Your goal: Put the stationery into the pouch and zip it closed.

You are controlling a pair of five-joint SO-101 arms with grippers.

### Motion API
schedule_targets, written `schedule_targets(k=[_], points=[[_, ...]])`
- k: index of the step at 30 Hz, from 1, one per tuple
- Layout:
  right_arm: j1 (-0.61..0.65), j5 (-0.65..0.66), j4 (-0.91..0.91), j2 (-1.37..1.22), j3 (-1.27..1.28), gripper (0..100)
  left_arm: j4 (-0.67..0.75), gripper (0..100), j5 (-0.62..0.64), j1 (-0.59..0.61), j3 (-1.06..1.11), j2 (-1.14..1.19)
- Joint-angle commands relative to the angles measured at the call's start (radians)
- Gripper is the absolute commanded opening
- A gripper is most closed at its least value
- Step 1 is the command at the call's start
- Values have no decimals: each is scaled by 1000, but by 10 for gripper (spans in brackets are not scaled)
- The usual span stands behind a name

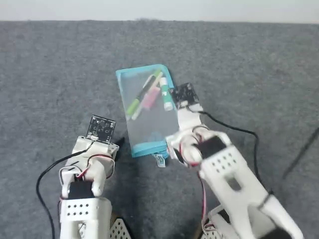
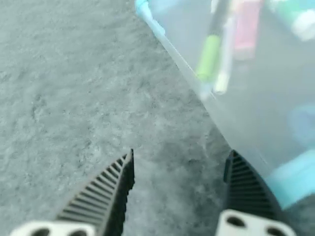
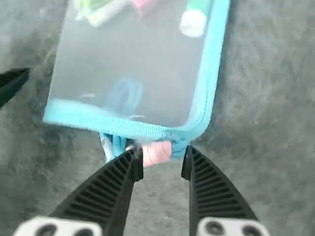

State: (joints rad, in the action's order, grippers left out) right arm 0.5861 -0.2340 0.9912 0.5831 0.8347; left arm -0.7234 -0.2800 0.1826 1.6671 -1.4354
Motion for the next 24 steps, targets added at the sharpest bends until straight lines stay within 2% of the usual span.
schedule_targets(k=[1,4,8,11,16,24], points=[[16,-249,96,-145,-193,142,38,279,20,14,-13,8],[44,-423,180,-251,-278,142,40,279,20,14,-13,8],[96,-450,182,-325,-287,167,40,279,20,14,-13,8],[87,-512,189,-318,-282,172,40,279,20,14,-13,8],[19,-517,185,-354,-282,170,41,279,18,12,-13,8],[-21,-517,159,-392,-287,173,41,279,18,12,-12,8]])
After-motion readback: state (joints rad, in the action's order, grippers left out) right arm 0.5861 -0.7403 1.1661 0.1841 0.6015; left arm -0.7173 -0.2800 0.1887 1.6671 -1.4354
